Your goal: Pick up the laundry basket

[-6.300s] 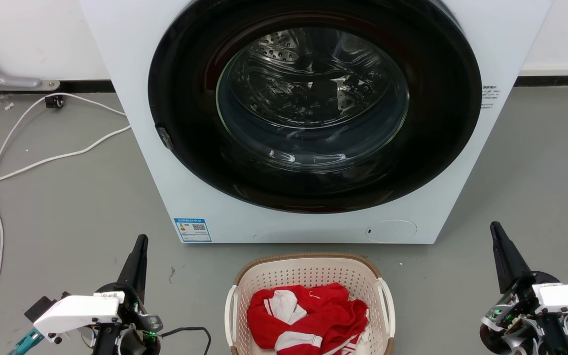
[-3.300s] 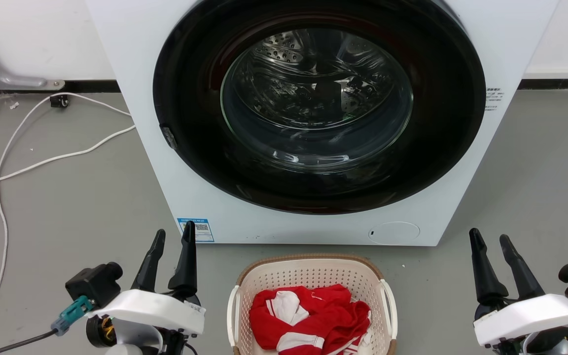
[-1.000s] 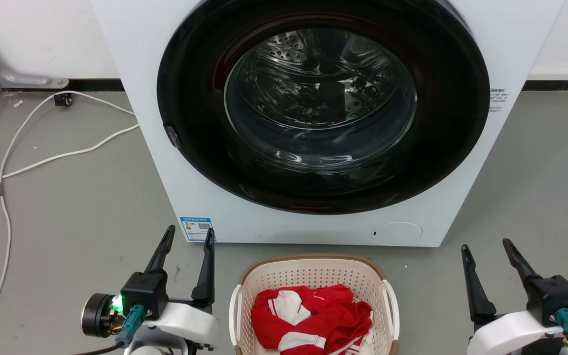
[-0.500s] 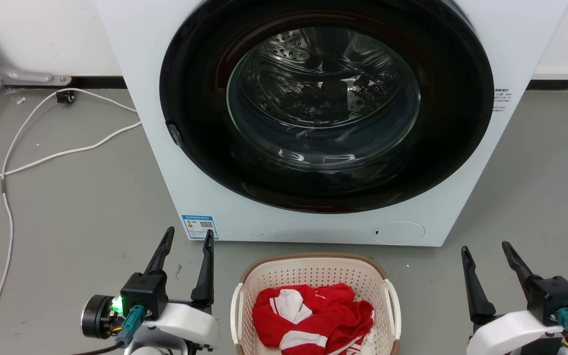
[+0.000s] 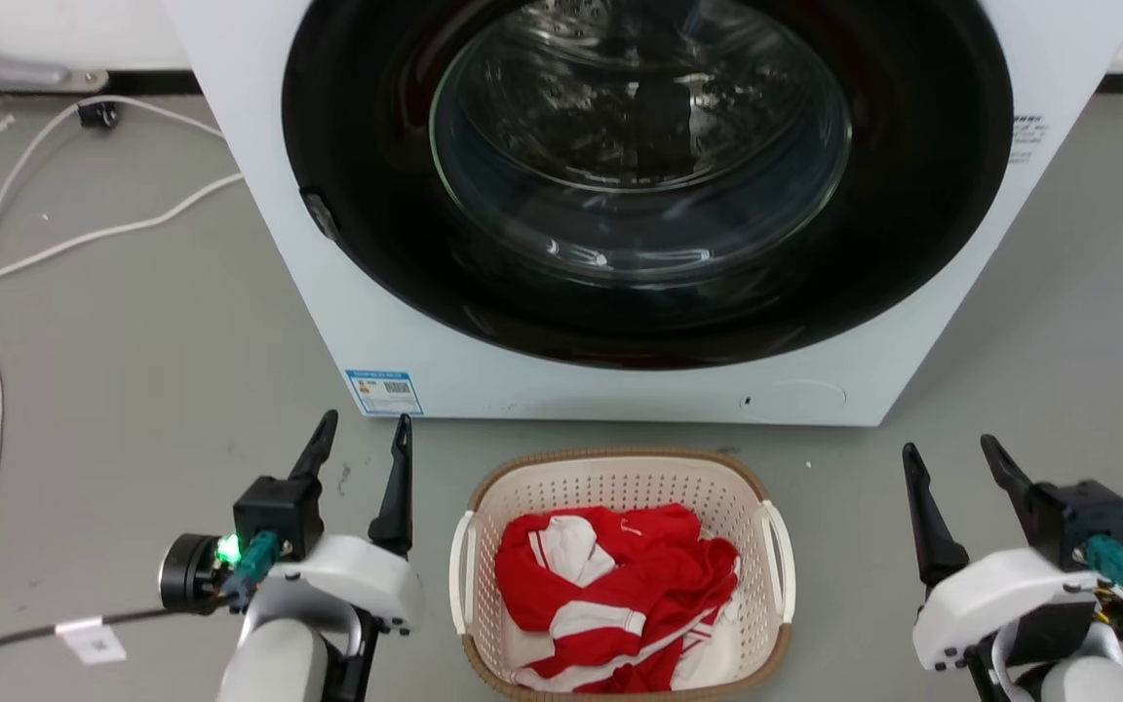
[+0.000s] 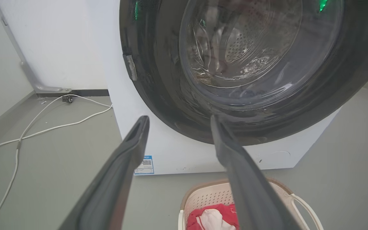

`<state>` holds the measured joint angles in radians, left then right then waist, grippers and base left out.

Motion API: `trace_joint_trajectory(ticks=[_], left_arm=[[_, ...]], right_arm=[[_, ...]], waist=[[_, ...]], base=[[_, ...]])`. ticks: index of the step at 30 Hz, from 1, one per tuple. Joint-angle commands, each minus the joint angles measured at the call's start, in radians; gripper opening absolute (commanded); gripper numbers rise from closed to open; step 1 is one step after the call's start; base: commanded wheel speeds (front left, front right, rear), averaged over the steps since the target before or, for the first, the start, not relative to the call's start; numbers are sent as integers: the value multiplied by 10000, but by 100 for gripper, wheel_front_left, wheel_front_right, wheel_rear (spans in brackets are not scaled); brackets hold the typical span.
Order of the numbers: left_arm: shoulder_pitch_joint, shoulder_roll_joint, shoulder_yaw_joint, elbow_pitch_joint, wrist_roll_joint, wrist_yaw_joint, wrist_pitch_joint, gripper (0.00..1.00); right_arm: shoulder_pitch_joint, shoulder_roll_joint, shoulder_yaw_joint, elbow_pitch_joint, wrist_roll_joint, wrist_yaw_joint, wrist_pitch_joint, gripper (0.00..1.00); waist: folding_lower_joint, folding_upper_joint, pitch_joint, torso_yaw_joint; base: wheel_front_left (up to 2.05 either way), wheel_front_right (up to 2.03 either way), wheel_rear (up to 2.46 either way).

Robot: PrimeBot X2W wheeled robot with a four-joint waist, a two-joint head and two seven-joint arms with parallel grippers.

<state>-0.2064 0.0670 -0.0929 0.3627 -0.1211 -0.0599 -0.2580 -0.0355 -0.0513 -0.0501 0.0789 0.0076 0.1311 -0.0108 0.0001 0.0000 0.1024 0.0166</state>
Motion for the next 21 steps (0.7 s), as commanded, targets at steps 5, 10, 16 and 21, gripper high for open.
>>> trace_joint_trajectory(ticks=[5,10,16,21], left_arm=[[-1052,180,81,1087,-340,-219,105,100],[-1912,346,42,2318,-769,-469,360,100],[-3011,563,-226,4043,-1297,-668,938,100],[-3884,707,-800,5376,-1825,-704,1496,100]], right_arm=[[-956,20,119,950,125,-7,455,100],[-1794,20,338,2124,219,-7,812,100],[-2919,17,577,3737,486,-7,1249,100],[-3859,20,914,5111,709,-7,1575,100]], waist=[[-1,0,1090,-184],[-1,0,1828,-250],[-1,0,2673,-293],[-1,0,3334,-389]], base=[[0,0,0],[0,0,0],[0,0,0],[0,0,0]])
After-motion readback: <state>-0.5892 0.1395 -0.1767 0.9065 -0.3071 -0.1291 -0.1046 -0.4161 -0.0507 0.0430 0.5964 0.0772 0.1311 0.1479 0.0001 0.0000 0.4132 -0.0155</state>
